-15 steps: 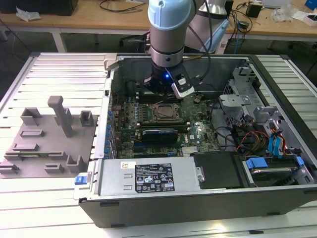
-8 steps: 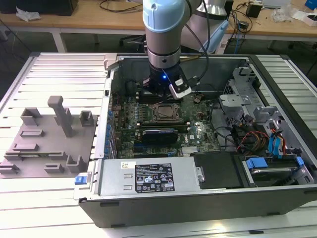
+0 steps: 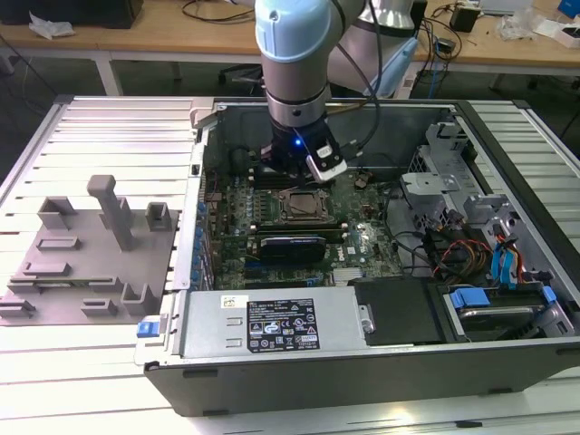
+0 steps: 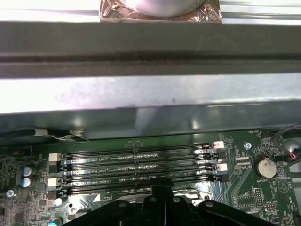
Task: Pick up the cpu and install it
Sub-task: 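Install the first cpu locking lever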
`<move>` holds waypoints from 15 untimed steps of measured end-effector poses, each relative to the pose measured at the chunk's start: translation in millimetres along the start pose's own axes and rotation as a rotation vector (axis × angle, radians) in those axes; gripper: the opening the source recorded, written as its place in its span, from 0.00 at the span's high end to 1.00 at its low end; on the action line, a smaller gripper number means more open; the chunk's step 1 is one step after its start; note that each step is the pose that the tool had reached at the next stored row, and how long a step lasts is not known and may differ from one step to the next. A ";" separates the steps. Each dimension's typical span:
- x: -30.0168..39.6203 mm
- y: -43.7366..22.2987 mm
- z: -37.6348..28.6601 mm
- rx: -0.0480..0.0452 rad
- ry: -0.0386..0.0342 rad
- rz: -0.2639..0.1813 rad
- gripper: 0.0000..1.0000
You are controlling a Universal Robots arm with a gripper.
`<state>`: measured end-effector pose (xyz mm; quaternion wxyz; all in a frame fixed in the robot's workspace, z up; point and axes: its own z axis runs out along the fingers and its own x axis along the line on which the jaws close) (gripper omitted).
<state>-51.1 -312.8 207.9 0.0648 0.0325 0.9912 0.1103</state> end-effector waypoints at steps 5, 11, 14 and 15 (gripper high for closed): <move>0.5 4.2 2.2 0.0002 -0.0026 0.003 0.89; 0.9 3.5 5.2 0.0160 -0.0169 0.062 0.89; 1.2 2.9 7.7 0.0246 -0.0322 0.130 0.89; 1.3 2.8 8.1 0.0264 -0.0354 0.144 0.89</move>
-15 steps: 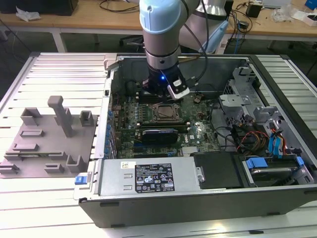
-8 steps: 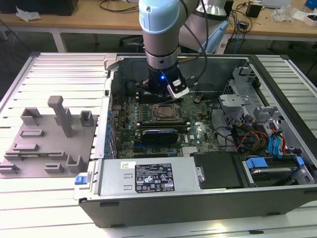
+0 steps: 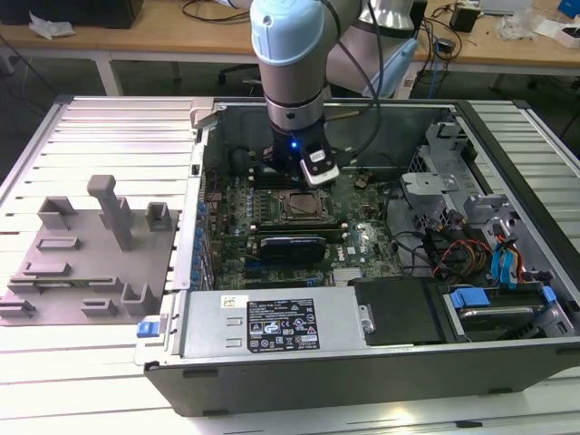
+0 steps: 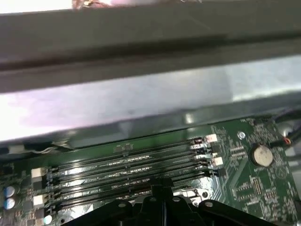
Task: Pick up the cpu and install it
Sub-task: 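Install the first cpu locking lever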
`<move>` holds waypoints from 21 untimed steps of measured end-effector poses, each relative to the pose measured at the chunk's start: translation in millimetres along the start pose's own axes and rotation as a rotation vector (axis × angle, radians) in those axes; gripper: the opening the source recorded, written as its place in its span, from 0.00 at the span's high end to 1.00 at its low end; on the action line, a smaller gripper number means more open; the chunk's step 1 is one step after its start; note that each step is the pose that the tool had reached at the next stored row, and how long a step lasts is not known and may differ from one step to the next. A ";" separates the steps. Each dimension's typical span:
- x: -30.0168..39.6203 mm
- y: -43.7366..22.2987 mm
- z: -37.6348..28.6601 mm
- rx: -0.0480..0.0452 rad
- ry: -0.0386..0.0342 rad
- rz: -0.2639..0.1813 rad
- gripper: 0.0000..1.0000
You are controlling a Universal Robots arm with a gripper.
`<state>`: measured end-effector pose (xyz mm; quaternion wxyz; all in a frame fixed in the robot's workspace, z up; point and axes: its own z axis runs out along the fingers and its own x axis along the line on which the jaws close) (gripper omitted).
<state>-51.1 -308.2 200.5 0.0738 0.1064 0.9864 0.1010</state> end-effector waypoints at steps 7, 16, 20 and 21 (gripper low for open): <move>0.2 0.3 0.3 0.0143 -0.0162 0.066 0.89; 0.4 4.8 -4.4 0.0436 -0.0344 0.084 0.89; 1.8 10.9 -3.3 0.0438 -0.0376 0.088 0.89; 2.3 12.9 -2.9 0.0437 -0.0383 0.089 0.89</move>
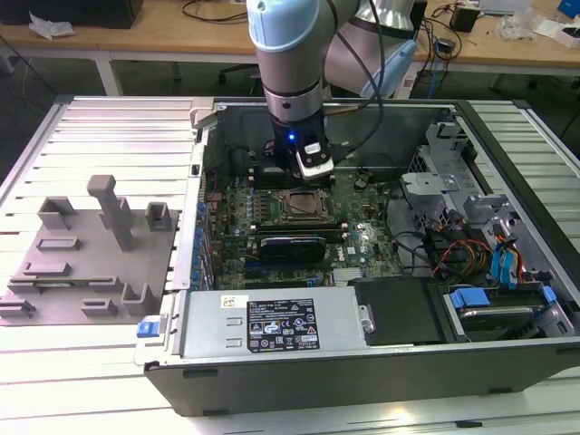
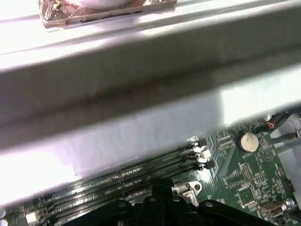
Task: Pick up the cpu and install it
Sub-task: 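Install the first cpu locking lever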
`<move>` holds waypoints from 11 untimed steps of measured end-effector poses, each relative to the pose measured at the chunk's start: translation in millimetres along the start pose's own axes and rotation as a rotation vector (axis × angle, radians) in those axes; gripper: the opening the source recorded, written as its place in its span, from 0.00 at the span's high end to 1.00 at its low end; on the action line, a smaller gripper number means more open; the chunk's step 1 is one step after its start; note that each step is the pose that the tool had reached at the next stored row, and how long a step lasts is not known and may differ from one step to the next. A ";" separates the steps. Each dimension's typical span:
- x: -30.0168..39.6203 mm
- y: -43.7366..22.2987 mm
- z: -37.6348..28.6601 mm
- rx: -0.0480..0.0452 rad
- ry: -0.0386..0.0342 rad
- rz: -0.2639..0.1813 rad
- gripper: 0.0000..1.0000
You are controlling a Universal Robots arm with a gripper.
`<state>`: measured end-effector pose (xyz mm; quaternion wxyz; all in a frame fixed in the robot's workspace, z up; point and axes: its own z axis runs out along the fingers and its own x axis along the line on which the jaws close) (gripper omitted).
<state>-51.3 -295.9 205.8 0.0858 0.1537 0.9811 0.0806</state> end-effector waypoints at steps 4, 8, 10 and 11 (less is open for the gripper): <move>0.4 1.1 0.2 -0.0001 -0.0005 0.001 0.89; 4.6 -0.3 0.7 -0.0053 -0.0199 -0.002 0.89; 7.9 -1.4 1.0 -0.0093 -0.0318 -0.004 0.89; 9.1 -1.8 1.1 -0.0106 -0.0358 -0.004 0.89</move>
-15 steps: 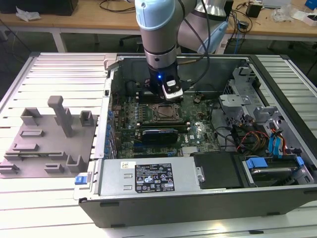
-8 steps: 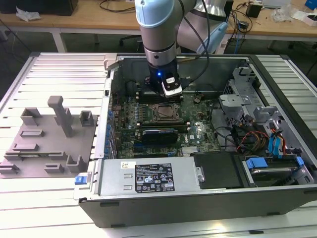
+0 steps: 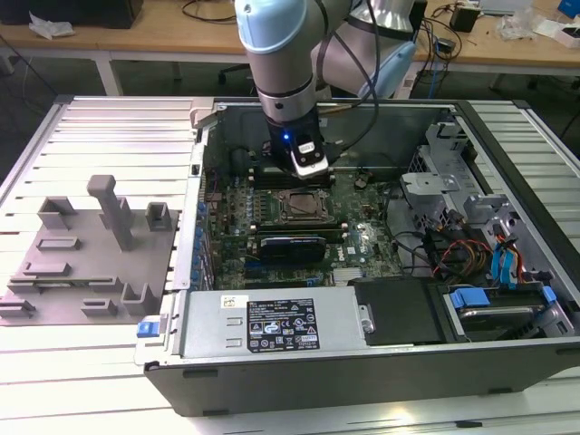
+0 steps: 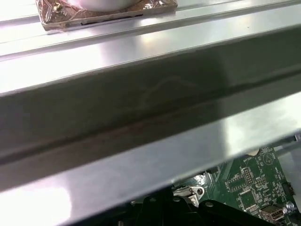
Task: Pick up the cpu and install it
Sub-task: 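Install the first cpu locking lever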
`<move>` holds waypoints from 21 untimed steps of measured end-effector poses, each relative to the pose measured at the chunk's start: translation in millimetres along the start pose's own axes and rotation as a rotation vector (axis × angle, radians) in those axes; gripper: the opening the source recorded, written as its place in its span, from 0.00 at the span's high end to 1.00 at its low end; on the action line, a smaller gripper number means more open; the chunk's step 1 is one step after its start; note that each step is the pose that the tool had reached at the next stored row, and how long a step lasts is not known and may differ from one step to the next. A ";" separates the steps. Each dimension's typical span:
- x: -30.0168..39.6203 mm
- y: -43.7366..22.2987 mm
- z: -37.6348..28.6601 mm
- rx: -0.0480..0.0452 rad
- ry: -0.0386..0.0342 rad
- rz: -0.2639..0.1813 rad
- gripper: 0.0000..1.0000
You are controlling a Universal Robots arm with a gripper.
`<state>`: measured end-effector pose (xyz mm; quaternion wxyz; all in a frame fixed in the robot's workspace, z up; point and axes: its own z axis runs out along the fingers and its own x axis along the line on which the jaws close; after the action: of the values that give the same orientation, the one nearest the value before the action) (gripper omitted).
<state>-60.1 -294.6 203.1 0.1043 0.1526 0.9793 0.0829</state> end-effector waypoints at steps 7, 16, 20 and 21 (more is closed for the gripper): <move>4.8 -2.3 4.0 -0.0072 -0.0251 -0.004 0.89; 4.7 -5.0 7.2 -0.0061 -0.0295 -0.005 0.89; 1.2 -4.3 9.1 -0.0060 -0.0294 -0.005 0.89; -0.1 -4.0 9.7 -0.0061 -0.0295 -0.005 0.89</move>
<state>-58.9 -297.1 193.0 0.1194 0.1511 0.9777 0.0834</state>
